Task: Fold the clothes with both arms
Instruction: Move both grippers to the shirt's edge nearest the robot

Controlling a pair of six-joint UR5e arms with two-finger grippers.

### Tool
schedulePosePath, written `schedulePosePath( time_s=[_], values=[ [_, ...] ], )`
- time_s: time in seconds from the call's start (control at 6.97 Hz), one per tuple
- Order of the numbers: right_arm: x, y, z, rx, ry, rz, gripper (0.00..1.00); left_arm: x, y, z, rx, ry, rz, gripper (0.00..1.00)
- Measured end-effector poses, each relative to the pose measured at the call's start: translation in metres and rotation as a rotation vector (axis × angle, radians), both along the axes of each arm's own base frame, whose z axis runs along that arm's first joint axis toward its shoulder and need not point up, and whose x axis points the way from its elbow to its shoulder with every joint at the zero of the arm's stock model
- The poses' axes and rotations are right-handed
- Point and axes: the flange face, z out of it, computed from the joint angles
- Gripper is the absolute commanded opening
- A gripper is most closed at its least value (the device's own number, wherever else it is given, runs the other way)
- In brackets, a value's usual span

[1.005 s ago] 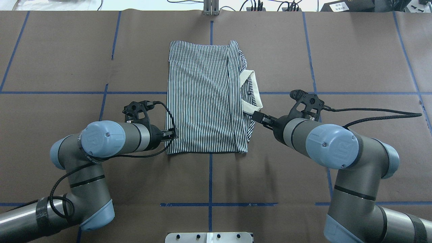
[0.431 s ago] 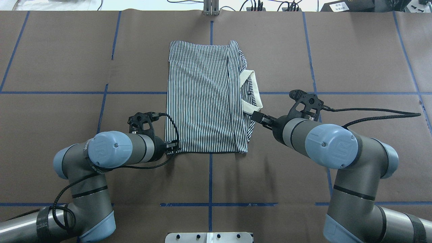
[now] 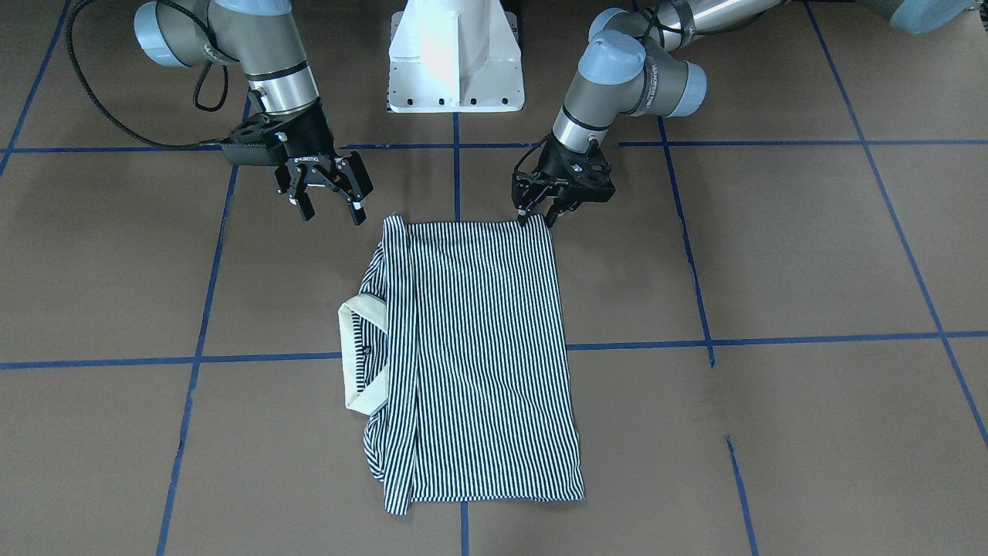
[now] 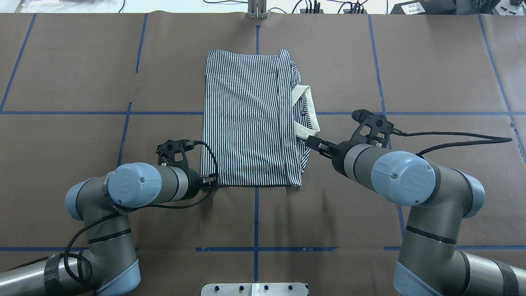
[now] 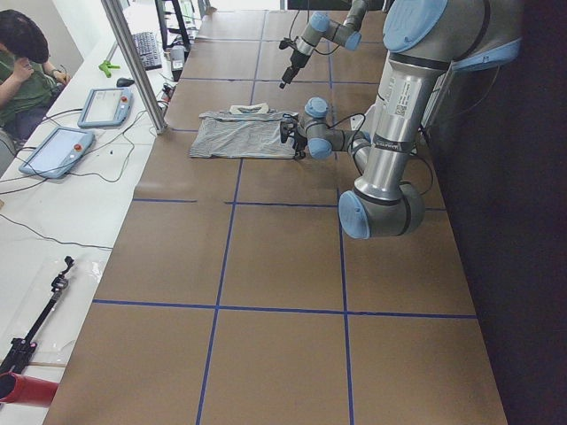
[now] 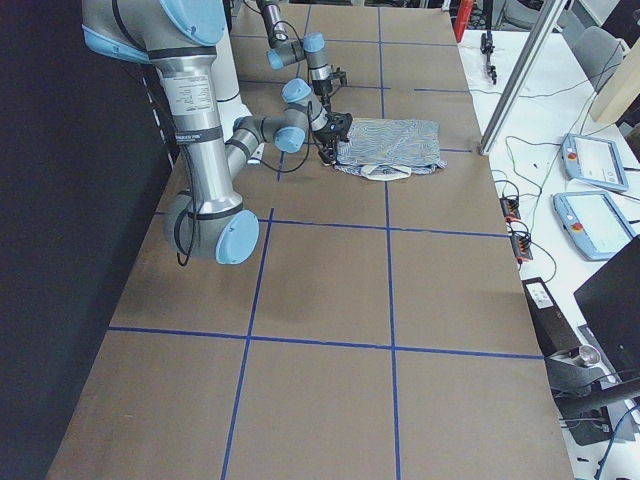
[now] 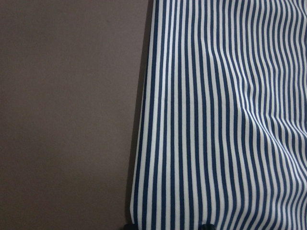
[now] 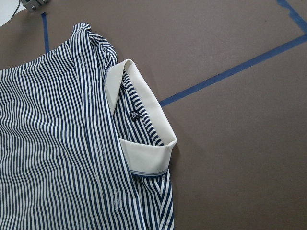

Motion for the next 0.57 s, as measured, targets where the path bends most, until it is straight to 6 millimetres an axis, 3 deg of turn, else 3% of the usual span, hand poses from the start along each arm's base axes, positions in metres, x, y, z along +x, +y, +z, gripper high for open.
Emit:
schedulePosePath(
  time_s=[0.14, 0.29, 0.57],
  values=[
    [-0.0003, 0.0001, 0.0001, 0.000, 0.000, 0.000, 1.00, 0.0001, -0.0001, 0.0002, -0.001, -0.001, 0.000, 0.07],
    [-0.0006, 0.0001, 0.0002, 0.000, 0.001, 0.000, 1.00, 0.0000, -0.0008, 0.0002, -0.003, -0.001, -0.002, 0.00],
    [-0.0018, 0.0008, 0.0010, 0.000, 0.003, -0.001, 1.00, 0.0010, 0.0005, -0.0028, -0.003, 0.006, -0.003, 0.00]
  ],
)
